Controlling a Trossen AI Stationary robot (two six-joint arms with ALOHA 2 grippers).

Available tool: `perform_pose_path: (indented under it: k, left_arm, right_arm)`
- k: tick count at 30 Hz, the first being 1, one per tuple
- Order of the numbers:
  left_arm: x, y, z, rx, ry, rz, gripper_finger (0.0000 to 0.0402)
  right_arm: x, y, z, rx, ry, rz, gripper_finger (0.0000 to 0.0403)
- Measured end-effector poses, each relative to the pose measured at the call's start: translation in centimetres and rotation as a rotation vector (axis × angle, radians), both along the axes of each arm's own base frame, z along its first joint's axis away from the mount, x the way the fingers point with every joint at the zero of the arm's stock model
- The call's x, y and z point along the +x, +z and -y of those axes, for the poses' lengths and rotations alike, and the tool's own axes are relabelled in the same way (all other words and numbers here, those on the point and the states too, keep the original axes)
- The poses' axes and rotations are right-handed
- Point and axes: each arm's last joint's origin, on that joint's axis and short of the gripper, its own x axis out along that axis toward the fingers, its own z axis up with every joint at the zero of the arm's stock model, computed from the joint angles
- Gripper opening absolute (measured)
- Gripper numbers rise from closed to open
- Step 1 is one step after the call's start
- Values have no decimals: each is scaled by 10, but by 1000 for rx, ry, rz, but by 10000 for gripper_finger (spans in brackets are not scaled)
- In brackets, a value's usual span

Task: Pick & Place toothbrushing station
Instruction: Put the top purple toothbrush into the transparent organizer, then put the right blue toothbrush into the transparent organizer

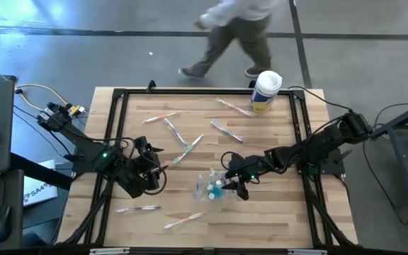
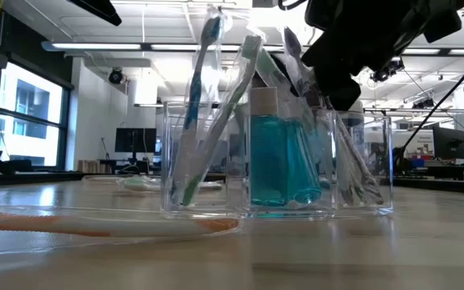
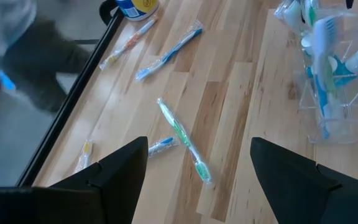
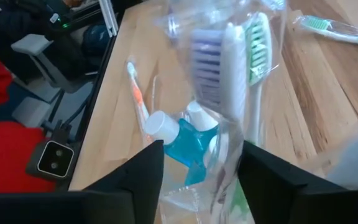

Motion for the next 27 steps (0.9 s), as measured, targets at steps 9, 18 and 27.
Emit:
perform_pose_path:
  k: [9, 18, 27]
  left_arm:
    - [0, 0, 0, -1, -1, -1, 281]
    - [0, 0, 0, -1, -3, -2, 281]
    - [0, 0, 0, -1, -3, -2, 281]
  right_arm:
    - [-5, 6, -6, 5, 23, 14, 194]
    - [-19, 26, -20, -8, 115, 87, 194]
    - [-51, 56, -17, -62, 109, 109, 194]
